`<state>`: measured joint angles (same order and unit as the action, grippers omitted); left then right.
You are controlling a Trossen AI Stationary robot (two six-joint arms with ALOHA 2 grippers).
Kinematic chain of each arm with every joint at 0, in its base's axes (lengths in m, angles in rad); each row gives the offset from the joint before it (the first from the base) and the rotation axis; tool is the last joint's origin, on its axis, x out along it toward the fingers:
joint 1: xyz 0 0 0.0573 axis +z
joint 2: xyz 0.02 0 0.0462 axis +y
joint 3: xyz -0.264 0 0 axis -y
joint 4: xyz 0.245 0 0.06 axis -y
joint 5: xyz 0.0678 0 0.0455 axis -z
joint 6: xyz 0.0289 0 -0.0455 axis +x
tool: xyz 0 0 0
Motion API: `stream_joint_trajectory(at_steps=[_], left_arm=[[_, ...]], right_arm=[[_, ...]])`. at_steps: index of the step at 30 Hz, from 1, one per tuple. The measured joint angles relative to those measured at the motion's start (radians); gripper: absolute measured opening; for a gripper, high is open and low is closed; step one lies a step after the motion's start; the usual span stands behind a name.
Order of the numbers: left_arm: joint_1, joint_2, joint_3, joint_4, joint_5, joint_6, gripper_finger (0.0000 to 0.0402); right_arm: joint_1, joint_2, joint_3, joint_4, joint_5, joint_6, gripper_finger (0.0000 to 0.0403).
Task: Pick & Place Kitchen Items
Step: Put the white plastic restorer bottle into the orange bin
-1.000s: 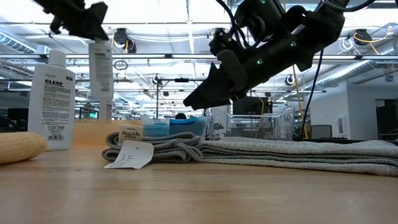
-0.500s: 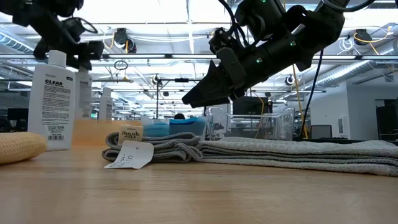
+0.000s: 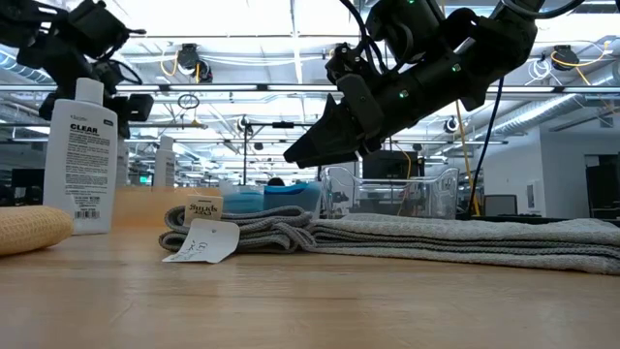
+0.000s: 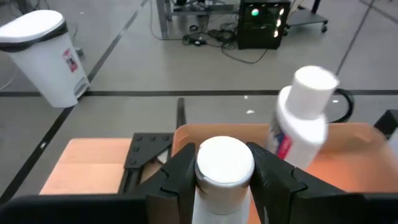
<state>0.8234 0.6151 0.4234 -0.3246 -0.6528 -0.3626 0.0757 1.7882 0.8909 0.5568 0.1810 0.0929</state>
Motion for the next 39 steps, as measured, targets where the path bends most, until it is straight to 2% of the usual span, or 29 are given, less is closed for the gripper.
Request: stream_joint_trajectory(at_steps=[10,23,29,34,39], left_arm=[[0.011,0.000,-0.010,0.019,0.033,0.013,0.0167],[0.011,-0.001,-0.010,0.026,0.020,0.035,0.0179],[0.011,-0.008,-0.010,0.042,0.025,0.033,0.0218],[0.011,-0.037,-0.010,0.050,0.127,0.041,0.0255],[0.011,-0.090,-0.010,0.087,0.230,0.057,0.0270]], right_arm=[[0.000,0.000,0.000,0.000,0.000,0.000,0.0297],[0.000,0.000,0.000,0.000,0.000,0.000,0.0297],[0.000,0.000,0.000,0.000,0.000,0.000,0.0297],[0.000,0.000,0.000,0.000,0.001,0.000,0.0297],[0.000,0.000,0.000,0.000,0.001,0.000,0.0295]])
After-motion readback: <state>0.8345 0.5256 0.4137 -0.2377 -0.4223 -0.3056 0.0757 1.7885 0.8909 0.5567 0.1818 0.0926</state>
